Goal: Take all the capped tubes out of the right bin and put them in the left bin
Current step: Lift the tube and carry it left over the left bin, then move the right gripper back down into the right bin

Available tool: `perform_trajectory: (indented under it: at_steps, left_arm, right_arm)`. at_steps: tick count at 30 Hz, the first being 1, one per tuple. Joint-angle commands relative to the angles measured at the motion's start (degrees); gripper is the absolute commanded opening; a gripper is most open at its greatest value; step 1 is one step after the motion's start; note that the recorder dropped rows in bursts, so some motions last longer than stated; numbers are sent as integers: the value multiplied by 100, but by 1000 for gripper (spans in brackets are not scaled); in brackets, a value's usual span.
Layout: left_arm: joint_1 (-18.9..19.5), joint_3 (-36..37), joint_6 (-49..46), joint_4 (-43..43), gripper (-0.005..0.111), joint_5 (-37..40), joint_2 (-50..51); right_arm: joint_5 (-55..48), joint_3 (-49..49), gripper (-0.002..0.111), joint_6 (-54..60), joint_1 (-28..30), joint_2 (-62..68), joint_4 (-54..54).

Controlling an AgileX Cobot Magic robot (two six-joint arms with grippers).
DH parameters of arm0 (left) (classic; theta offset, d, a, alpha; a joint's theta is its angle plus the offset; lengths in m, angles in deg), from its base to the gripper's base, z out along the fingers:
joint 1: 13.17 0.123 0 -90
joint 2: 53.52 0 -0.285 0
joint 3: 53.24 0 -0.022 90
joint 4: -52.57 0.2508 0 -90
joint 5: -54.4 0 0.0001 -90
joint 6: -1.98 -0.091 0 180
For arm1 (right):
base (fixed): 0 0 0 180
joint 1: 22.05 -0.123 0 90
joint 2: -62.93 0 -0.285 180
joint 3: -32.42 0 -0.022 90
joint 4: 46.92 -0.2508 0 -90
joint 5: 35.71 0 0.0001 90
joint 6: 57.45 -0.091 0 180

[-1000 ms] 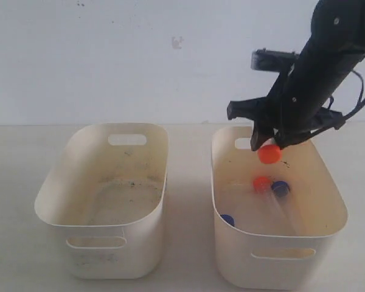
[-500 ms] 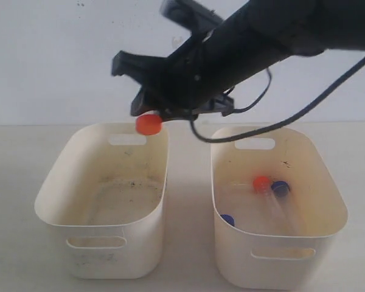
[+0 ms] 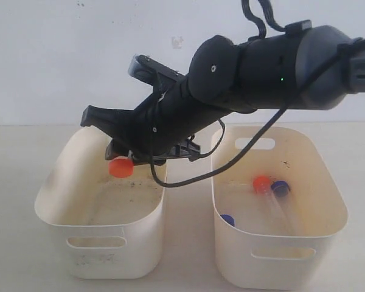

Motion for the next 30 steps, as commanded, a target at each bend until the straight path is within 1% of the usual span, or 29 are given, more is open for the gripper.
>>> perform_trajectory:
  at_steps: [1,2,5,12,17,19,20,21,24,25,26,27,30]
  left_arm:
    - [-13,15,-7,10,4,-22,-22]
    - [-13,15,-7,10,4,-22,-22]
    - [-13,15,-7,10,4,-22,-22]
    - [-13,15,-7,10,4,-22,-22]
    - [-13,15,-7,10,4,-22,-22]
    - [-13,15,-7,10,4,-22,-22]
    - [-13,15,-7,10,4,-22,-22]
    - [-13,15,-7,10,4,-22,-22]
    - [-13,15,-7,10,4,-22,-22]
    - [-13,15,-7,10,4,-22,-22]
    - [-13,15,-7,10,4,-22,-22]
    - [-13,15,-7,10,4,-22,-22]
    - [-13,15,-7,10,4,-22,-22]
  right_arm:
    - [89,17,58,3,-11,-25,-92]
    - [114,17,60,3,-11,-25,-92]
    - [151,17,58,15,-11,-25,-92]
    - [40,17,58,149,84,-293,118]
    - [-625,17,58,258,457,-888,261]
    - [-847,17,58,247,695,-1119,504]
    - [-990,17,56,202,835,-1201,589]
    - [-1118,17,53,159,981,-1259,639]
    - [-1530,17,32,71,1321,-1307,990]
    - [-1774,17,15,-58,1503,-1278,1334]
    - [-1852,17,6,-185,1562,-1251,1499]
    - [-2006,17,1,-419,1706,-1226,1845]
    - [-2276,17,1,-622,1871,-1228,2368]
